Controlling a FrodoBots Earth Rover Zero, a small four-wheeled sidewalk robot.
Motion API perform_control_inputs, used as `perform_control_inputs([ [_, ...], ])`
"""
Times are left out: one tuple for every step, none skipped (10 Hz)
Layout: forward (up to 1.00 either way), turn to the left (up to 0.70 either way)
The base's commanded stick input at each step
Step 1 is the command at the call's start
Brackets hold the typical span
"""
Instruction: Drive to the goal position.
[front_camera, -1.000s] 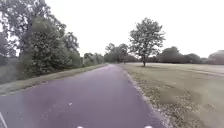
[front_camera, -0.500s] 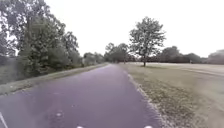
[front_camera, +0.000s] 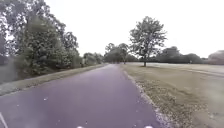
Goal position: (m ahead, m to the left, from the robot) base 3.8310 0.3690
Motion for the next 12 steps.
perform_control_inputs([
  [0.70,0.01],
  [0.70,0.01],
  [0.70,0.01],
  [0.70,0.01],
  [0.70,0.01],
  [0.70,0.01],
  [0.70,0.01],
  [0.70,0.01],
  [0.70,0.01],
  [0.70,0.01],
  [0.70,0.01],
  [0.70,0.01],
])
